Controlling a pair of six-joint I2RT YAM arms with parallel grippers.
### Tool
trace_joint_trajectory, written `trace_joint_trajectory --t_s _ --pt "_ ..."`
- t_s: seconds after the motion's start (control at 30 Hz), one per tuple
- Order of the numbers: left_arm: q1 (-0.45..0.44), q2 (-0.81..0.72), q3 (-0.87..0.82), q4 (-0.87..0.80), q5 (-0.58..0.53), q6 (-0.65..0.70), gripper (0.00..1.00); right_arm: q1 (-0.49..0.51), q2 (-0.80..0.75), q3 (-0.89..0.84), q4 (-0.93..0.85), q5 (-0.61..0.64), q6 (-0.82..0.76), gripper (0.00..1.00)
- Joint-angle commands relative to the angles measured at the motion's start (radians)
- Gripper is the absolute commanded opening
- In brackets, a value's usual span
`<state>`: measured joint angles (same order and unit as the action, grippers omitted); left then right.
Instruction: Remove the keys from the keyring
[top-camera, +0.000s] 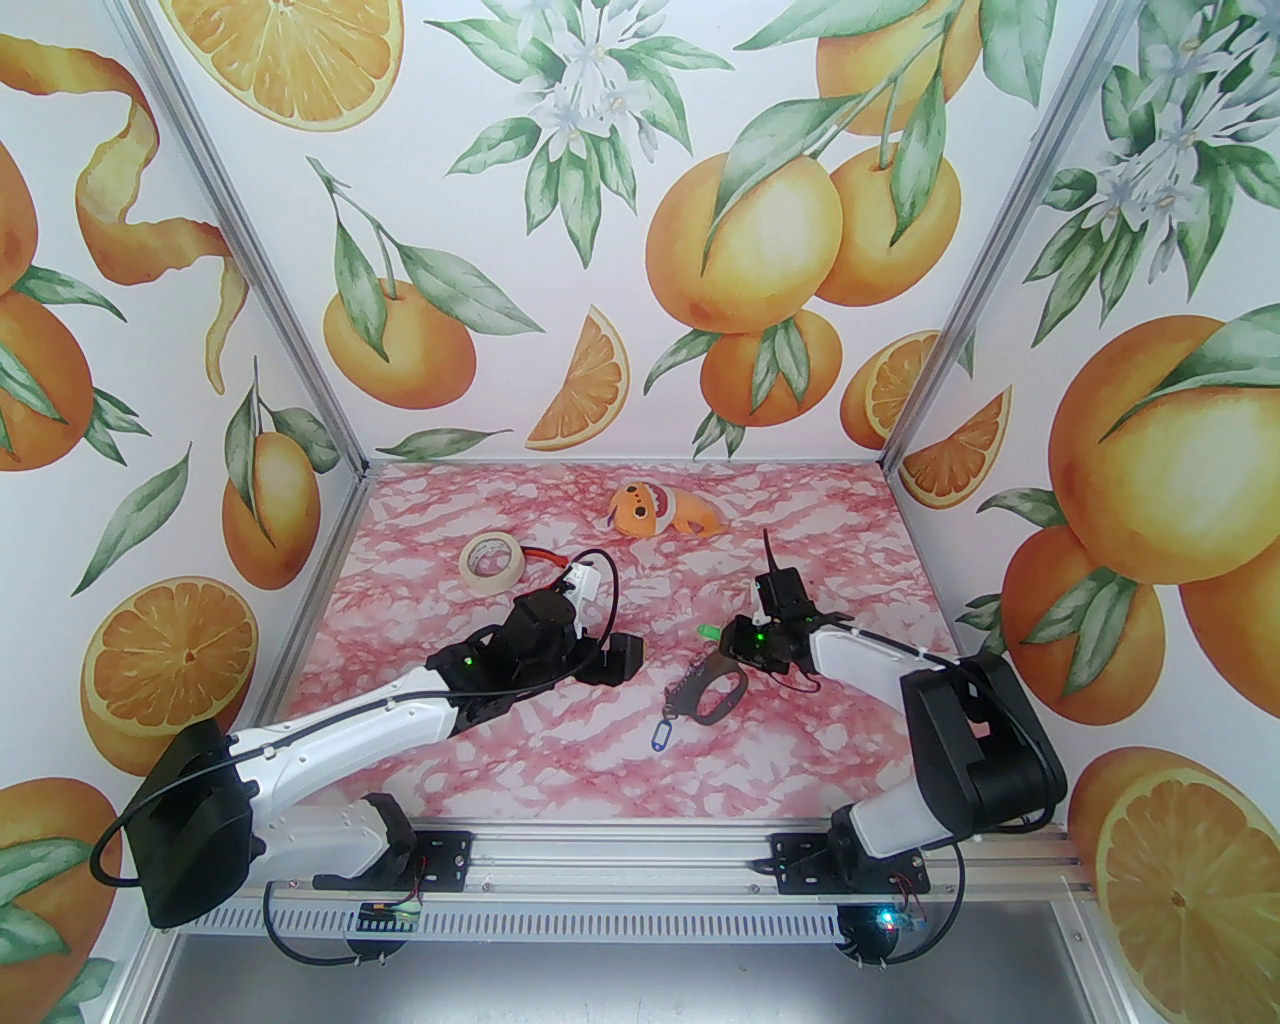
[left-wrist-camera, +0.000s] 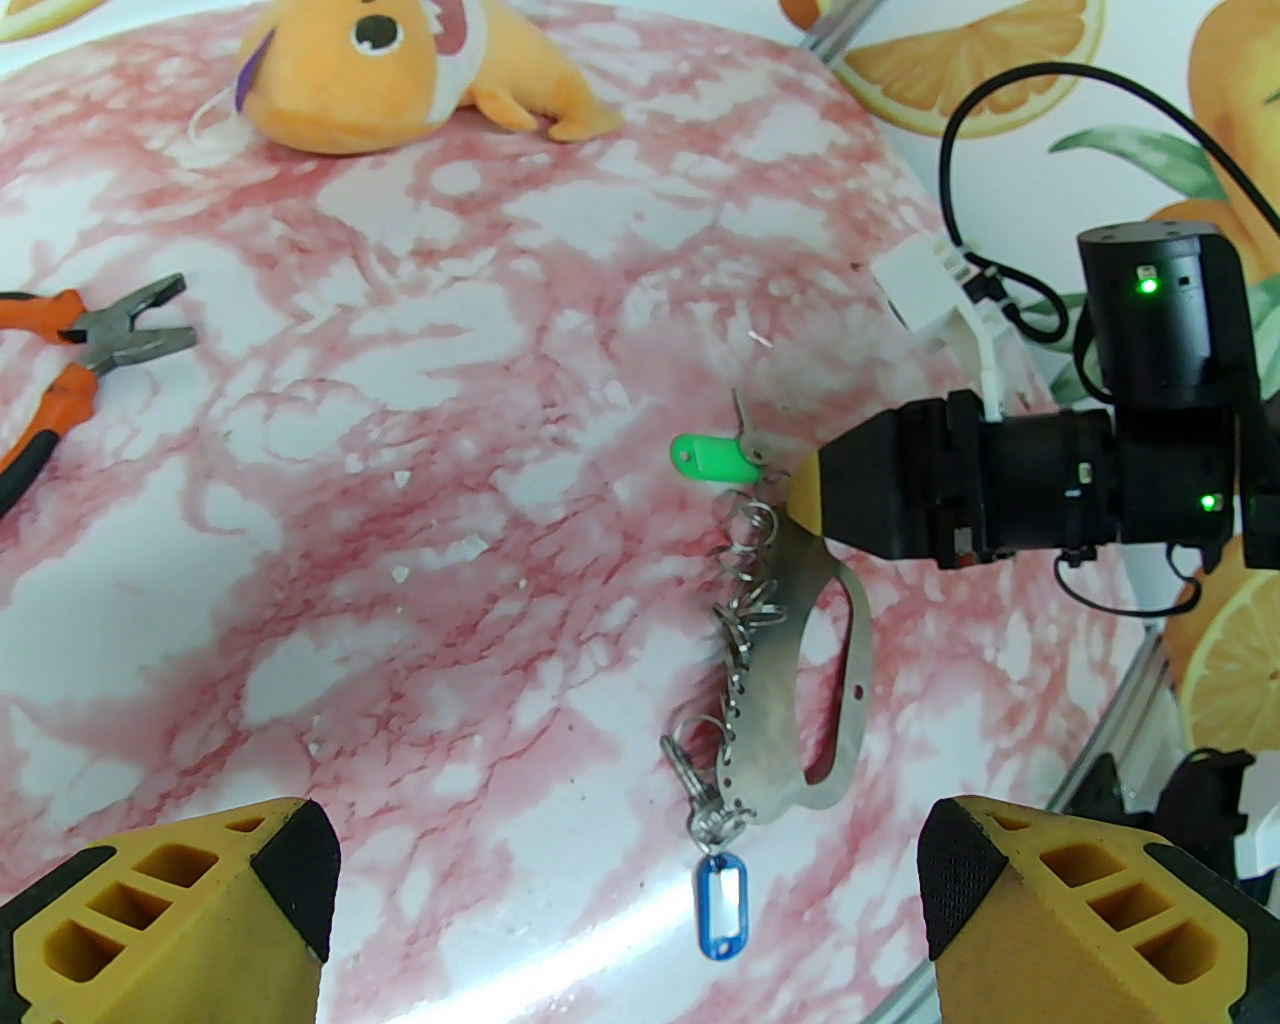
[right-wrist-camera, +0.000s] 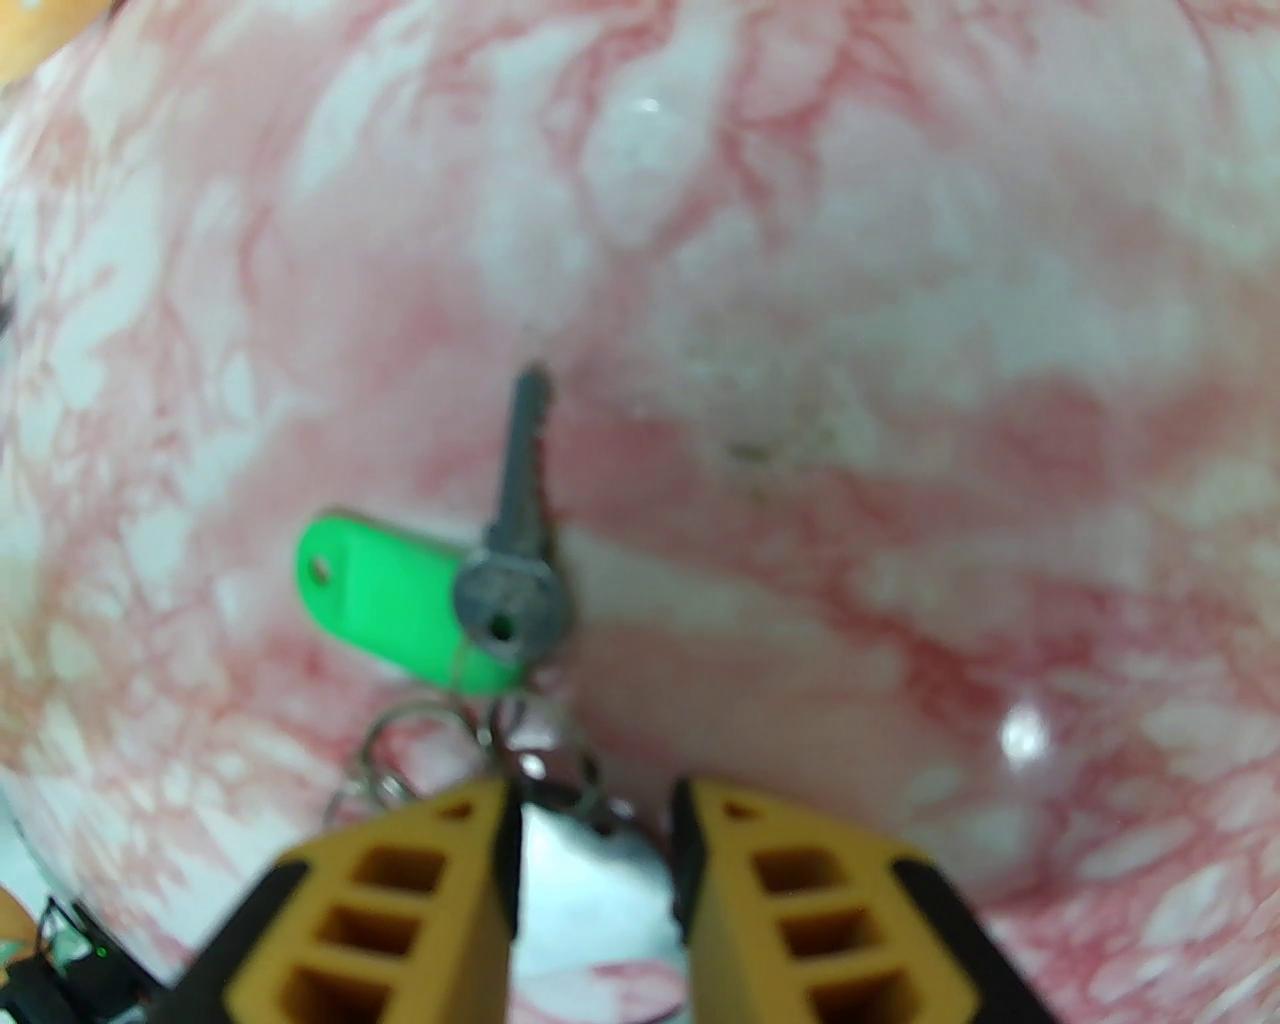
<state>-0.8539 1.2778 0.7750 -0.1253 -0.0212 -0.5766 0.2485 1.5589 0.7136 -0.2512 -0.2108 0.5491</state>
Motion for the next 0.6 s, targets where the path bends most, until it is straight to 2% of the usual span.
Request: trace_joint_trajectory --t_s 0.0,0.57 --pt "-0.005 0.008 0.042 0.022 -0.012 0.002 1.0 0.006 0.039 0.026 0.047 -0.014 -0.003 0.31" --pt "-0.006 0.008 0.053 0.004 -0.023 0.014 1.0 0.006 0.067 0.032 0.096 -0.065 -0.043 0.18"
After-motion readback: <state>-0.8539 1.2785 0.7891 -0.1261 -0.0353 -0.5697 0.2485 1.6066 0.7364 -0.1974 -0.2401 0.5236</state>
